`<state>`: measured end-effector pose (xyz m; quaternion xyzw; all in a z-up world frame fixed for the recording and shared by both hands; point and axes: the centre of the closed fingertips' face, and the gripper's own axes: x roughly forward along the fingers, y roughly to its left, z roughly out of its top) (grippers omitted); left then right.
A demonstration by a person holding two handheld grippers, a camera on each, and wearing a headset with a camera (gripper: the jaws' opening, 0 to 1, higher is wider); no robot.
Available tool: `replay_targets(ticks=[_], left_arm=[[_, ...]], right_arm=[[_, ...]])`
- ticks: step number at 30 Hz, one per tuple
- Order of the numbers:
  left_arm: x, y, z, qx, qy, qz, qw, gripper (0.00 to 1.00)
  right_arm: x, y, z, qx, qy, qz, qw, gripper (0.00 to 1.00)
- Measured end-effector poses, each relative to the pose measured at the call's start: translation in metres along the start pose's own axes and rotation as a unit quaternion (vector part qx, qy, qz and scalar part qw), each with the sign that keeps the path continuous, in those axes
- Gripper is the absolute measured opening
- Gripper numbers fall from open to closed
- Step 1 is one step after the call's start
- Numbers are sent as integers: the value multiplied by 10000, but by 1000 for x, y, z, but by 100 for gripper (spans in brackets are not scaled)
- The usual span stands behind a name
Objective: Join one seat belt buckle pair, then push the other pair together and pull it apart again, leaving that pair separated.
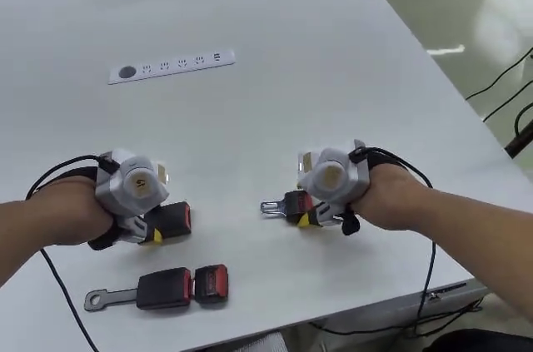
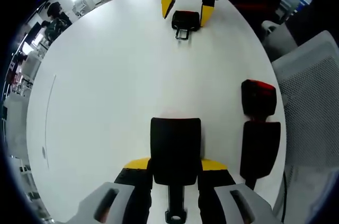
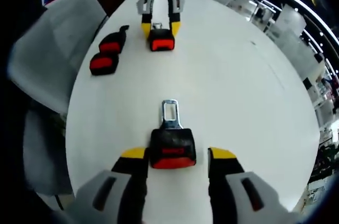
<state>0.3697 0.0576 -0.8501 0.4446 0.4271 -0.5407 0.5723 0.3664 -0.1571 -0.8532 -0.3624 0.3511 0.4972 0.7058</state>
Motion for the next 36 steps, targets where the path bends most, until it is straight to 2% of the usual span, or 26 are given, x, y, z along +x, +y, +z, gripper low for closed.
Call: replay_targets(ticks=[5, 8, 9, 10, 11, 12, 13, 14, 16, 18, 21, 23, 24, 25, 26, 29, 30, 31, 32, 34, 35, 36], left_arm=[[-1, 2, -2, -196, -24, 104, 9998, 33], [-3, 4, -2, -223, -186, 245, 9993, 34], [-4, 7, -3, -388, -313, 388, 9980, 36], [-5, 7, -7, -453, -288, 416, 9977, 39], [-8, 7, -14, -516, -212, 473, 9973, 44], [-10, 6, -16, -530, -255, 477, 9971, 46], [-15, 6, -17, -627, -392, 535, 9958, 47], [-20, 4, -19, -709, -465, 575, 9947, 48], [-30, 3, -26, -880, -592, 724, 9917, 50], [-37, -2, -32, -979, -684, 760, 9899, 53], [-50, -13, -41, -1201, -913, 881, 9846, 56], [-60, -21, -50, -1399, -1042, 1008, 9795, 59], [-70, -26, -54, -1543, -1182, 1136, 9743, 61], [-74, -28, -57, -1644, -1260, 1209, 9708, 62], [-82, -35, -62, -1790, -1340, 1282, 9662, 64], [-90, -57, -73, -1895, -1446, 1284, 9626, 74], [-92, -65, -77, -2023, -1491, 1261, 9597, 78], [-93, -70, -81, -2079, -1481, 1277, 9584, 81], [-95, -75, -84, -2135, -1489, 1300, 9567, 81], [-101, -86, -89, -2307, -1575, 1357, 9505, 84], [-106, -92, -92, -2385, -1667, 1424, 9461, 85], [-109, -96, -95, -2442, -1678, 1471, 9437, 86]], right_arm=[[-3, -2, -4, 239, -73, -201, 9995, 57], [-7, 2, -8, 518, -172, -271, 9981, 60], [-10, 3, -8, 639, -248, -347, 9970, 61], [-12, 3, -8, 682, -304, -391, 9964, 62], [-17, 4, -7, 809, -404, -444, 9949, 63], [-20, 5, -5, 937, -517, -465, 9932, 63], [-24, 8, -1, 1122, -729, -439, 9900, 63], [-27, 9, 0, 1236, -814, -453, 9879, 64], [-36, 11, 0, 1353, -936, -528, 9850, 65], [-40, 14, 0, 1418, -1007, -548, 9832, 66], [-47, 19, 3, 1557, -1141, -611, 9793, 67], [-53, 25, 10, 1811, -1396, -602, 9716, 66], [-57, 30, 12, 1796, -1454, -601, 9711, 67], [-60, 35, 12, 1760, -1455, -604, 9717, 67], [-62, 38, 12, 1766, -1464, -599, 9715, 67], [-69, 47, 13, 1797, -1551, -623, 9694, 71], [-71, 50, 12, 1807, -1567, -652, 9688, 74], [-73, 52, 12, 1817, -1583, -653, 9683, 75], [-75, 56, 11, 1915, -1622, -631, 9659, 75], [-79, 61, 10, 1939, -1631, -652, 9652, 77], [-81, 63, 10, 1947, -1641, -661, 9648, 78], [-83, 65, 9, 1972, -1654, -673, 9640, 79]])
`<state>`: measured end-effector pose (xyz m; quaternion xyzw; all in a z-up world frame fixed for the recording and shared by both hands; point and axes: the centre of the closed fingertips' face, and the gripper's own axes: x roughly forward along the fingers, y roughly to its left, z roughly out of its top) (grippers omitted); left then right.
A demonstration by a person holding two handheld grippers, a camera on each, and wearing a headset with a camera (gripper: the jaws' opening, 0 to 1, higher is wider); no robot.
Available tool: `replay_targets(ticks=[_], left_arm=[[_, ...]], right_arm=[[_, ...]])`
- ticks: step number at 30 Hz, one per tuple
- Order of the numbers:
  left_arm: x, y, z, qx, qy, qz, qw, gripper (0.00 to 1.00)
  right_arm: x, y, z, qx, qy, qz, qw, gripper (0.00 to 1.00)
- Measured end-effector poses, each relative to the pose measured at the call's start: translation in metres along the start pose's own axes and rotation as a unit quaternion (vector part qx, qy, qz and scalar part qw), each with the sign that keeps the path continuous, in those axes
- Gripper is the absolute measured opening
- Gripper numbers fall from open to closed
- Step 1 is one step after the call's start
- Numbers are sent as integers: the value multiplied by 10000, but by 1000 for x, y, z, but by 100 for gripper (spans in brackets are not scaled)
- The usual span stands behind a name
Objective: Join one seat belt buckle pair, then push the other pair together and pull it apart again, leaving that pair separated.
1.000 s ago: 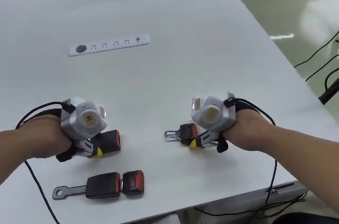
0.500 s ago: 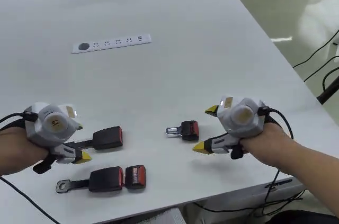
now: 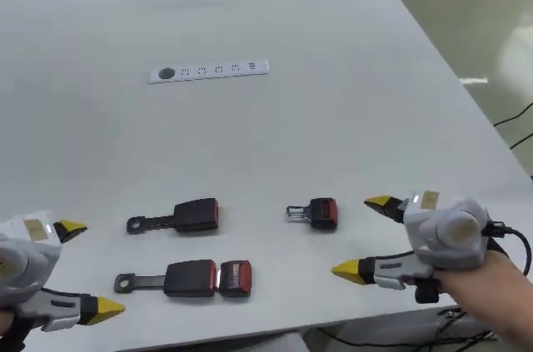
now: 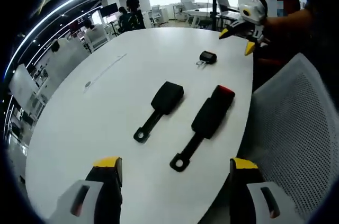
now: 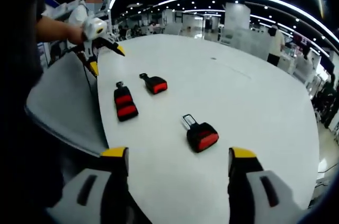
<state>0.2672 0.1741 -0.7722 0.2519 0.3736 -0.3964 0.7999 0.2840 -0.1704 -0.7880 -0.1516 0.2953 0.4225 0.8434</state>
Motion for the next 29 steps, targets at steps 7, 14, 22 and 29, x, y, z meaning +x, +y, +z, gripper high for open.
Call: replay_targets(ticks=[7, 14, 22, 29], left_arm=[[-31, 10, -25, -321, -251, 560, 9976, 97], [-50, 30, -35, -442, -620, 937, 9927, 100], [-44, 32, -32, -325, -652, 867, 9936, 100], [-42, 30, -35, -268, -583, 794, 9948, 100]], right_arm=[[-14, 3, 0, 35, -131, -73, 9999, 89], [-20, 6, 1, -44, -188, -100, 9998, 100], [-18, 6, -1, -10, -152, -125, 9998, 100], [-21, 5, 1, 83, -262, -154, 9995, 100]])
